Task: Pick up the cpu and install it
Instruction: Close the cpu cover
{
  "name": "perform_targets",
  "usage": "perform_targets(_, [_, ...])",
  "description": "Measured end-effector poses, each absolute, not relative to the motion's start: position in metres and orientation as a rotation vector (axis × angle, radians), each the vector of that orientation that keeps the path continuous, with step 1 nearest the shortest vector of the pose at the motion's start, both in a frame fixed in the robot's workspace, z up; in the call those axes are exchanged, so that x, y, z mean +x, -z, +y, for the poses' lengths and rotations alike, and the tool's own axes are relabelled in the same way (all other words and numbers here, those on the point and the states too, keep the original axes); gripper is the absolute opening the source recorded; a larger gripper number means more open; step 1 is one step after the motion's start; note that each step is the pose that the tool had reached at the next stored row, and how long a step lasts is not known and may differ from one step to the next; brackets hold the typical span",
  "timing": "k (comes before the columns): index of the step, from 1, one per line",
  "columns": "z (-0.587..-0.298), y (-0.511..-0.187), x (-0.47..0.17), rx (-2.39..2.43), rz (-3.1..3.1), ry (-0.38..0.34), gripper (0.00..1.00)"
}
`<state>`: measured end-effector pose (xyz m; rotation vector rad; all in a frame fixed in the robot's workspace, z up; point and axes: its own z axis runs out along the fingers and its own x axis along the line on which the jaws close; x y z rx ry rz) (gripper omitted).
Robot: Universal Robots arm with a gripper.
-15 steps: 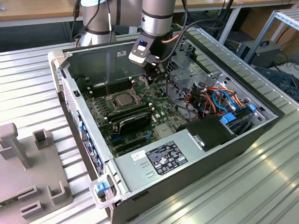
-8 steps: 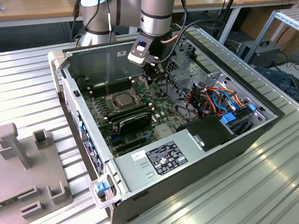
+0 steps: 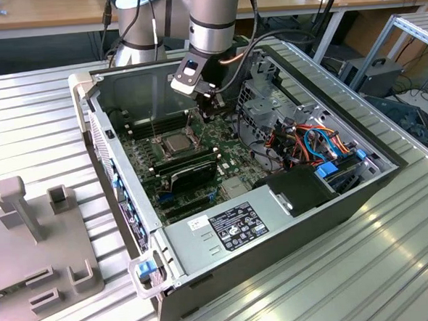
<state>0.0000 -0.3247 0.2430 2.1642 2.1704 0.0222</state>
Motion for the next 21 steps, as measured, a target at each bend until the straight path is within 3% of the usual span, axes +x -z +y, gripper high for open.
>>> perform_targets(21, [-0.325, -0.242, -0.022, 2.164, 2.170, -0.022, 0.11])
